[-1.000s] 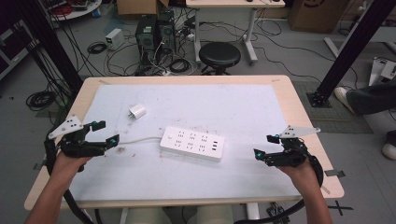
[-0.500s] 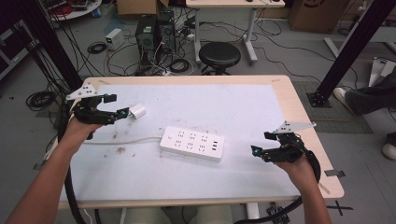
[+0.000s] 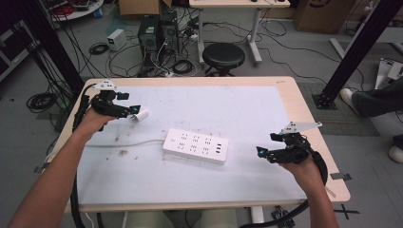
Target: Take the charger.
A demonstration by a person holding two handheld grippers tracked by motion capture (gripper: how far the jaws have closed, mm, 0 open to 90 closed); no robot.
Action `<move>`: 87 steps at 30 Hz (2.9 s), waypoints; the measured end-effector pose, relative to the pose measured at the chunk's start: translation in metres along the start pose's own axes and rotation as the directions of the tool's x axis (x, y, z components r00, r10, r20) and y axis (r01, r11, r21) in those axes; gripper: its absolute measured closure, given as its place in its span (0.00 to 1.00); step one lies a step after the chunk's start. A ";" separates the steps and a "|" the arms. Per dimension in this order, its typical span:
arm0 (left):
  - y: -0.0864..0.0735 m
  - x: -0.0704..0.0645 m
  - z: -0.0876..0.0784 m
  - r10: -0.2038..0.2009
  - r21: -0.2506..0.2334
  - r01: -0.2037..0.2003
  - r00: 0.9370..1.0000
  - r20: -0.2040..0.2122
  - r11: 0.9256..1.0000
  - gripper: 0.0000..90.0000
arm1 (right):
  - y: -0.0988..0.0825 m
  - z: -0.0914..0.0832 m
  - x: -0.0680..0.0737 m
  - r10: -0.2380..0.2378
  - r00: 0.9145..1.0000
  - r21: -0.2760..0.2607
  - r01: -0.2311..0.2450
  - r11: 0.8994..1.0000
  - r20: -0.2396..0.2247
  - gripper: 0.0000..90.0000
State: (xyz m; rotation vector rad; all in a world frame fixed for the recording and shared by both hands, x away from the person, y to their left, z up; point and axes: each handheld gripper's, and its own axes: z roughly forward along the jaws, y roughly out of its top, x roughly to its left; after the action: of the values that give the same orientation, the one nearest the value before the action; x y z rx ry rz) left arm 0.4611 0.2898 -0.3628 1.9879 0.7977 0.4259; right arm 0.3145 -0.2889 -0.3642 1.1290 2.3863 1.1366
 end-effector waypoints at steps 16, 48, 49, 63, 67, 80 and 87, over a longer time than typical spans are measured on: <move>-0.033 0.028 0.049 -0.060 0.146 0.065 0.997 -0.043 0.987 0.19 | 0.006 0.008 0.002 0.000 1.000 0.031 0.000 1.000 0.000 0.22; -0.048 0.030 0.067 -0.073 0.273 0.101 0.991 -0.109 0.957 0.47 | 0.008 0.013 0.003 0.000 1.000 0.055 -0.001 0.999 0.003 0.22; -0.047 0.030 0.067 -0.075 0.275 0.104 0.991 -0.112 0.956 0.47 | 0.008 0.013 0.003 -0.003 1.000 0.055 0.003 0.998 0.002 0.22; -0.032 0.017 0.042 -0.113 0.167 0.128 0.989 -0.097 0.978 0.47 | 0.008 0.011 0.004 -0.004 1.000 0.044 0.004 0.999 -0.001 0.22; -0.026 0.006 0.029 -0.102 0.128 0.113 0.990 -0.095 0.985 0.47 | 0.008 0.013 0.005 -0.015 1.000 0.043 0.015 0.999 -0.005 0.22; -0.020 -0.033 -0.016 -0.078 0.013 0.079 0.994 -0.080 0.997 0.47 | 0.011 0.012 0.007 -0.015 1.000 0.036 0.015 0.999 -0.014 0.22; -0.019 -0.055 -0.030 -0.046 -0.002 0.046 0.997 -0.068 0.999 0.47 | 0.011 0.013 0.008 -0.015 1.000 0.035 0.016 0.999 -0.026 0.22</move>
State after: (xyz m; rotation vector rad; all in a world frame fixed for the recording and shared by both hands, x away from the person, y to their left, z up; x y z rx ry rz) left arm 0.3967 0.2781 -0.3623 1.9596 0.8839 0.4691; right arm 0.3223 -0.2712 -0.3638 1.1119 2.4398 1.1146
